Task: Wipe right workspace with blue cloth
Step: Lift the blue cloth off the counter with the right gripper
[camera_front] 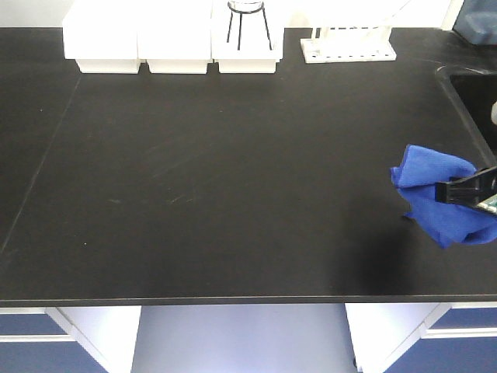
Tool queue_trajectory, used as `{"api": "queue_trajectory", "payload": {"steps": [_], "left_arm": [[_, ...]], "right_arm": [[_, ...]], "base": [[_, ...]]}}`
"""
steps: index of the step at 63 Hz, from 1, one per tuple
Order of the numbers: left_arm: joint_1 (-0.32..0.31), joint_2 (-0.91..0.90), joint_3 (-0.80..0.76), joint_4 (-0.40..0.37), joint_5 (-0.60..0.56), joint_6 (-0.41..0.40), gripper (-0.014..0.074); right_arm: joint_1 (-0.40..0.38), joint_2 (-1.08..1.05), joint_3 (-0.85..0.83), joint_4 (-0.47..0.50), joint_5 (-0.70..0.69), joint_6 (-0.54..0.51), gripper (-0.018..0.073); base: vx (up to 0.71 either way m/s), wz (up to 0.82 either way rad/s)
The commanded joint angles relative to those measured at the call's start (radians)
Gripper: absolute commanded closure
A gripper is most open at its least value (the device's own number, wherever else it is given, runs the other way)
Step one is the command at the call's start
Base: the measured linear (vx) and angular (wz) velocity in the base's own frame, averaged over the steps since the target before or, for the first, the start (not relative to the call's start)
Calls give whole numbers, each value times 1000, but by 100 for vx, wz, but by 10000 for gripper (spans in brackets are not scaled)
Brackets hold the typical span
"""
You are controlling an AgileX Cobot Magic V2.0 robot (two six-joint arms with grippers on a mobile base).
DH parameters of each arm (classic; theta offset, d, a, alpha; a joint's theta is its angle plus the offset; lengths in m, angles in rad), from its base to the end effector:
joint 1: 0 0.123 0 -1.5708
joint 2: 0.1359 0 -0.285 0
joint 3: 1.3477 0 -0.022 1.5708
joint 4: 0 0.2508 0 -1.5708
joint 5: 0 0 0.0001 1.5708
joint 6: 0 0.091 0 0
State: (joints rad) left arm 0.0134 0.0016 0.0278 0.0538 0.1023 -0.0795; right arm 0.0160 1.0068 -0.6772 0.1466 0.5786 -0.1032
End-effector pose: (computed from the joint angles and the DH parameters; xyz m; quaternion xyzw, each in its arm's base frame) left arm 0.0577 0.0013 0.1944 -0.0161 0.7224 -0.0024 0.6912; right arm 0.1924 0.0104 0.2773 -0.0130 0.9289 0.0437 0.3674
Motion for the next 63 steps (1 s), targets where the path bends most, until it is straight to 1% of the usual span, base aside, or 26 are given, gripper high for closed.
{"api": "queue_trajectory", "payload": {"steps": [1, 63], "left_arm": [[-2, 15, 31, -3, -83, -5, 74], [-2, 15, 31, -3, -83, -5, 74]], "right_arm": [[0, -21, -29, 9, -62, -8, 561], [0, -20, -29, 9, -57, -8, 561]], "base": [[0, 0], [-1, 0]]}}
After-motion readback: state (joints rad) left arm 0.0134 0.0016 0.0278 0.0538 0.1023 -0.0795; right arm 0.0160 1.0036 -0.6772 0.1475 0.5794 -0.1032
